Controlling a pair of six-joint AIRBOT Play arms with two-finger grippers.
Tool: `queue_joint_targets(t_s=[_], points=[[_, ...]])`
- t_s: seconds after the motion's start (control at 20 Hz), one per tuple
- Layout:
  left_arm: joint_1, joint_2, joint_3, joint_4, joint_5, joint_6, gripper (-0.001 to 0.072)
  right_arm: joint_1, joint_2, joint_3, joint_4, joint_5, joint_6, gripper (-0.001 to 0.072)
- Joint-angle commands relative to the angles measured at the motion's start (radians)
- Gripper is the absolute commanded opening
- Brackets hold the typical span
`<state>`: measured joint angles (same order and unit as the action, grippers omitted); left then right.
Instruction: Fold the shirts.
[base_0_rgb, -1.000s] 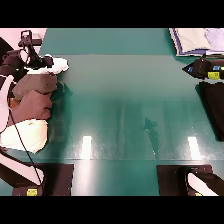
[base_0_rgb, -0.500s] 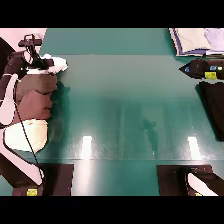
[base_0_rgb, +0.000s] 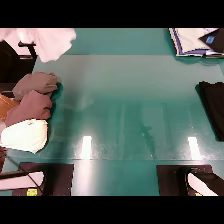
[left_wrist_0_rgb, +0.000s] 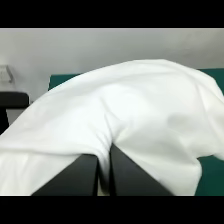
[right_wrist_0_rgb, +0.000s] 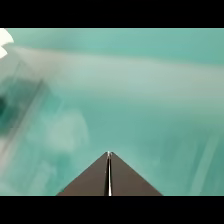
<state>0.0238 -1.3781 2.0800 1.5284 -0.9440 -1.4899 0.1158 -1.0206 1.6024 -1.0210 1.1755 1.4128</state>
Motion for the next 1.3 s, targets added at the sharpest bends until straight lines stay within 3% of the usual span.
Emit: queue_joint_targets(t_s=[0.0,0.2,0.4,0.5,0.65,0.8,1.0,1.15,1.25], points=[[-0.117,0.209,-0.049,-0.001,-0.09,0.05,0.0025,-0.001,-0.001,0.107,-0.003,0.004,-0.011,0.0016],[-0.343,0.203,-0.159,-0.002,-0.286,-0.027,0.0025,-0.001,-0.001,0.153,-0.002,0.029,-0.011,0.0016],[-0.587,0.139,-0.429,-0.061,-0.255,-0.048,0.0047,0.001,0.01,0.162,0.001,0.037,-0.011,0.0016],[-0.65,0.103,-0.537,-0.148,-0.148,-0.047,0.0611,0.001,0.024,0.162,0.001,0.04,-0.011,0.0016],[-0.615,0.081,-0.563,-0.127,-0.086,-0.048,0.0625,0.0,0.056,0.162,0.0,0.04,-0.011,0.0017],[-0.464,0.079,-0.61,-0.121,-0.118,-0.083,0.0624,0.0,0.079,0.162,-0.003,0.04,-0.011,0.0016],[-0.303,0.078,-0.867,-0.265,-0.052,-0.096,0.0624,0.0,0.077,0.161,-0.002,0.039,-0.011,0.0016],[-0.278,0.058,-1.048,-0.388,0.049,-0.045,0.0624,0.001,0.047,0.161,0.004,0.05,-0.01,0.0016],[-0.278,0.037,-1.105,-0.501,0.116,0.04,0.0624,0.001,0.024,0.161,0.008,0.072,-0.01,0.0016]])
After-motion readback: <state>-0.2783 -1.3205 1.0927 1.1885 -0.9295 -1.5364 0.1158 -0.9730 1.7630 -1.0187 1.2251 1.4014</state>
